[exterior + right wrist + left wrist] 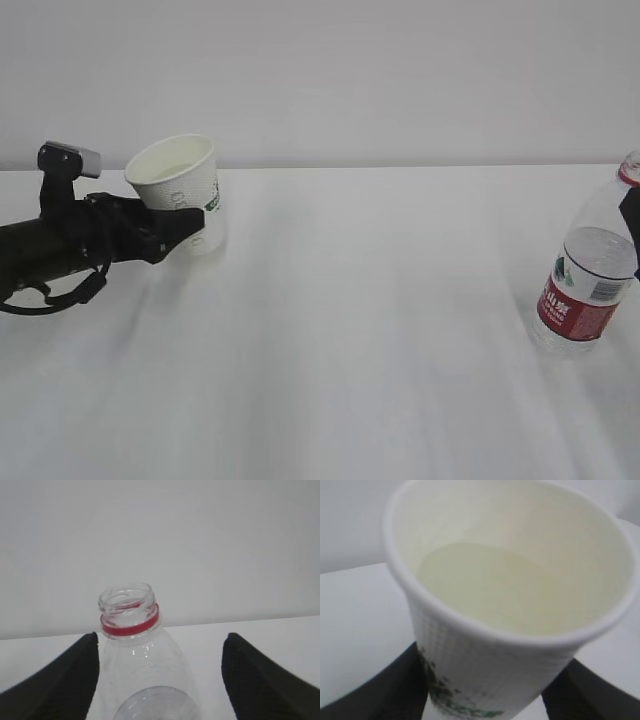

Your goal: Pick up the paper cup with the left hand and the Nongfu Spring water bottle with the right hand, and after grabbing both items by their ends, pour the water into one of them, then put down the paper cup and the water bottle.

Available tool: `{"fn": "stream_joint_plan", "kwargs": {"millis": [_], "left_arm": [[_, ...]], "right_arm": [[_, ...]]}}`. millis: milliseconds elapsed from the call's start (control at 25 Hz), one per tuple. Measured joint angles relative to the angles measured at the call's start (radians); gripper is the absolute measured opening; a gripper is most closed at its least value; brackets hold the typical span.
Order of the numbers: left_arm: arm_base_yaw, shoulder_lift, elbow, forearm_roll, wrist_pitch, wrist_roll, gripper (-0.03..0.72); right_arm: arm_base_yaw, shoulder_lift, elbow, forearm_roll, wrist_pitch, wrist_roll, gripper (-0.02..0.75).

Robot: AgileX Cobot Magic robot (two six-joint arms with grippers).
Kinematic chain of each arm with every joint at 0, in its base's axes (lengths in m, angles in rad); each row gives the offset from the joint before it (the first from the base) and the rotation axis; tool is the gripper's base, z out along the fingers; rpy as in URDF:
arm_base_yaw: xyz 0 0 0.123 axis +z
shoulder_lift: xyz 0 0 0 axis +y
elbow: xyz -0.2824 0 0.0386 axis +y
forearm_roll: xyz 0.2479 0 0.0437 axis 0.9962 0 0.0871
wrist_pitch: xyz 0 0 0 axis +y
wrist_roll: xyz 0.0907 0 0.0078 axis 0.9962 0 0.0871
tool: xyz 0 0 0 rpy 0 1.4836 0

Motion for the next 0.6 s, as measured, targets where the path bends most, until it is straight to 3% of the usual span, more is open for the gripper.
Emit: {"fn": "stream_joint_plan", "kwargs": {"millis": [600], "left_arm": [[0.011, -0.008, 0.132, -0.262, -0.081, 0.154, 0.471]], "right_arm": [[0.000, 0.000, 0.000, 0.000, 0.000, 0.002, 0.577]]}}
